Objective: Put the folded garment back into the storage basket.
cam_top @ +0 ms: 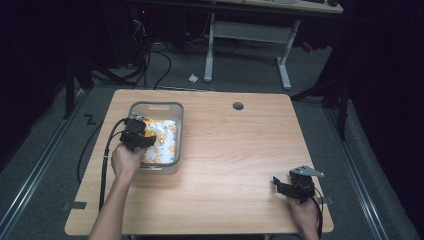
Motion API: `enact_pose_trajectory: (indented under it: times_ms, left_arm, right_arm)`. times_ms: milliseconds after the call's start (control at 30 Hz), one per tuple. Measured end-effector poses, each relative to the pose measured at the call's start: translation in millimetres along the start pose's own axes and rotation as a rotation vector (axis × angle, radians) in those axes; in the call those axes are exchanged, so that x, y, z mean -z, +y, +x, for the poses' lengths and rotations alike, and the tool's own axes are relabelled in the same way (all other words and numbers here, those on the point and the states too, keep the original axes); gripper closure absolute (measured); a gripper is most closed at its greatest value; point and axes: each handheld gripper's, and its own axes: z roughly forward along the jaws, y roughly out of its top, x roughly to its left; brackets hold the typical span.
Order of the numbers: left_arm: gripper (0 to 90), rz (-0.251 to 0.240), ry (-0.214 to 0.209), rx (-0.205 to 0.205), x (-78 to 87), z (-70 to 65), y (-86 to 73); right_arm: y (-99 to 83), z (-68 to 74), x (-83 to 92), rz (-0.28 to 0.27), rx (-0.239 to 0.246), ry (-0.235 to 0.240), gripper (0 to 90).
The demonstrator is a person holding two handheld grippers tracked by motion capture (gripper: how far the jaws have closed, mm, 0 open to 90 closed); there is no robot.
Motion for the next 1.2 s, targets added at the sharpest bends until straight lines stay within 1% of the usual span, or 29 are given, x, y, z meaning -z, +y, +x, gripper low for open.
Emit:
enact_pose_trajectory:
  times_ms: [33, 100, 300, 367, 500, 700, 767, 900, 1067, 1200]
  left_arm:
    - [51.1, -0.004, 0.003, 0.004, 1.5, 0.4, 0.1]
    - [50.1, -0.022, 0.001, 0.02, 4.7, 1.0, 0.1]
    - [46.0, -0.072, -0.039, 0.043, 14.6, -1.8, -4.4]
    - [44.9, -0.094, -0.048, 0.047, 18.8, -3.5, -6.1]
    - [43.2, -0.139, -0.081, 0.057, 28.3, -7.5, -9.3]
    - [40.9, -0.19, -0.113, 0.05, 42.3, -15.1, -12.8]
    - [40.1, -0.206, -0.118, 0.042, 46.9, -18.9, -13.8]
    - [39.2, -0.226, -0.133, 0.027, 53.1, -25.7, -15.7]
    - [38.4, -0.247, -0.159, 0.025, 59.2, -32.9, -19.1]
    - [38.0, -0.26, -0.175, 0.014, 63.2, -38.7, -22.0]
  right_arm:
    - [0.0, 0.0, 0.0, 0.0, 0.0, 0.0, 28.5]
    - [0.0, 0.0, 0.0, 0.0, 0.0, 0.0, 28.5]
    - [0.0, 0.0, 0.0, 0.0, 0.0, 0.0, 28.5]
    - [0.0, -0.1, 0.0, 0.0, 0.001, 0.0, 28.5]
    - [0.0, 0.0, 0.0, 0.0, 0.0, 0.0, 28.5]
    - [0.0, 0.0, 0.0, 0.0, 0.0, -0.001, 28.5]
    - [0.0, 0.0, 0.0, 0.0, 0.0, -0.001, 28.5]
    - [0.0, 0.0, 0.0, 0.0, 0.0, 0.0, 28.5]
    - [0.0, 0.0, 0.0, 0.0, 0.0, 0.0, 28.5]
    - [0.0, 0.0, 0.0, 0.0, 0.0, 0.0, 28.5]
